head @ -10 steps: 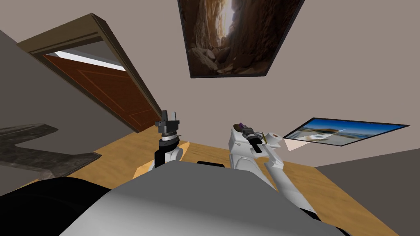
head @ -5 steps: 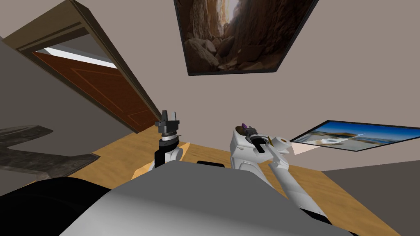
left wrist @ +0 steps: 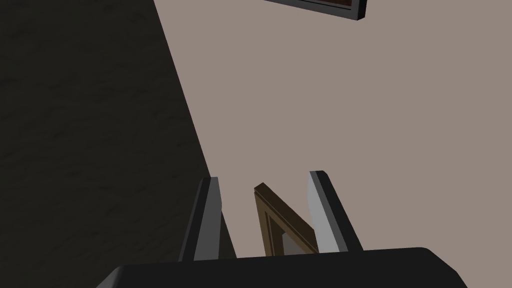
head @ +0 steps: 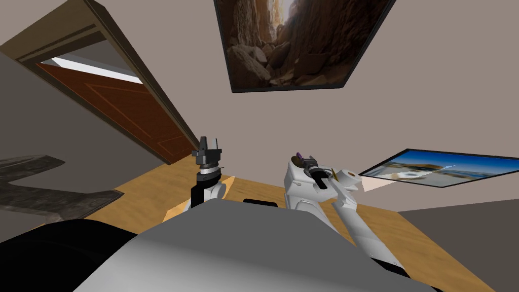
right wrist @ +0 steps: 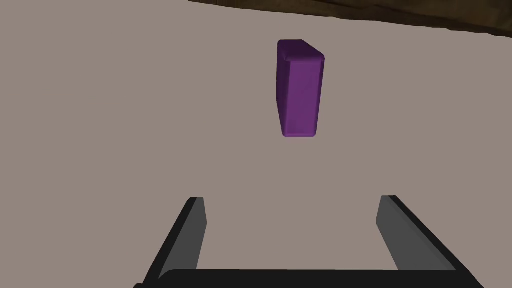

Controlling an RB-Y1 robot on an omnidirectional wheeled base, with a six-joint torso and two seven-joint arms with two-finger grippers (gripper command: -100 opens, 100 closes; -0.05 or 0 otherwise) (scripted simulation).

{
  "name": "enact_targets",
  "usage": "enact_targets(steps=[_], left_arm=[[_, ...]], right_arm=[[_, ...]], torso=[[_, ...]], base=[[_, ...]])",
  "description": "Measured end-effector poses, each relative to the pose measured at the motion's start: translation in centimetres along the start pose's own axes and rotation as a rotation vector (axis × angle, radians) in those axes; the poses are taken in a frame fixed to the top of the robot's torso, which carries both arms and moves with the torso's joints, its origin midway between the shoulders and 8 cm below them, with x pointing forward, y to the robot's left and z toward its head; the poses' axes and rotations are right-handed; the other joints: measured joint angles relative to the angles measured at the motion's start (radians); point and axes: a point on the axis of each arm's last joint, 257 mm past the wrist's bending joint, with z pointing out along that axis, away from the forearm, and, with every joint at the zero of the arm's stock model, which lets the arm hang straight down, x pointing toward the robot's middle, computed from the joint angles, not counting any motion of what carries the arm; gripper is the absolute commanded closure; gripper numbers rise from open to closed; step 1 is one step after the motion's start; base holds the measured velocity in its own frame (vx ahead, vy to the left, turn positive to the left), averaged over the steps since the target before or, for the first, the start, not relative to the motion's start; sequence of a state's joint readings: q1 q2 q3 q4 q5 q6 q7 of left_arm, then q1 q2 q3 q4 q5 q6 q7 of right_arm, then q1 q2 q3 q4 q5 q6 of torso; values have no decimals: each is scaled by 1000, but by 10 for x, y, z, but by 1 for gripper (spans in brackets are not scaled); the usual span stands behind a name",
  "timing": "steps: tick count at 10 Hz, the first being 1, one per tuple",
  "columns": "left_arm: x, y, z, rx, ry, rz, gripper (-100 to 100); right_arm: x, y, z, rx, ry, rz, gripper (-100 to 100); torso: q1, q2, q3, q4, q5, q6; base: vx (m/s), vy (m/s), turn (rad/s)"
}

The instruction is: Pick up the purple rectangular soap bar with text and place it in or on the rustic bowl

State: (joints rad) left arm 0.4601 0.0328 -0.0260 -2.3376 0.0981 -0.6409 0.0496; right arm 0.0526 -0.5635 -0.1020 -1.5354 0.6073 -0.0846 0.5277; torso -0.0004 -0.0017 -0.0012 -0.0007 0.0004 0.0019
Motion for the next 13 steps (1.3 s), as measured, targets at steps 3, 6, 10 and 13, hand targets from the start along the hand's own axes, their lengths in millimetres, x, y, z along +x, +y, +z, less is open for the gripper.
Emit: enact_targets(steps=[3, 6, 10, 13], left_arm=[[0, 0, 0, 0, 0, 0, 0], [0, 0, 0, 0, 0, 0, 0], [0, 0, 0, 0, 0, 0, 0], [0, 0, 0, 0, 0, 0, 0]], right_arm=[[-15, -21, 4, 17, 2, -1, -100], [-31, -36, 10, 33, 3, -2, -100], [-47, -56, 15, 53, 3, 0, 0], [-47, -56, 15, 52, 3, -1, 0]], torso=[[2, 3, 2, 1, 0, 0], [1, 3, 2, 1, 0, 0], [1, 2, 1, 0, 0, 0], [0, 0, 0, 0, 0, 0]], base=[[-49, 25, 74], [-39, 18, 55], [-24, 14, 31], [0, 0, 0]])
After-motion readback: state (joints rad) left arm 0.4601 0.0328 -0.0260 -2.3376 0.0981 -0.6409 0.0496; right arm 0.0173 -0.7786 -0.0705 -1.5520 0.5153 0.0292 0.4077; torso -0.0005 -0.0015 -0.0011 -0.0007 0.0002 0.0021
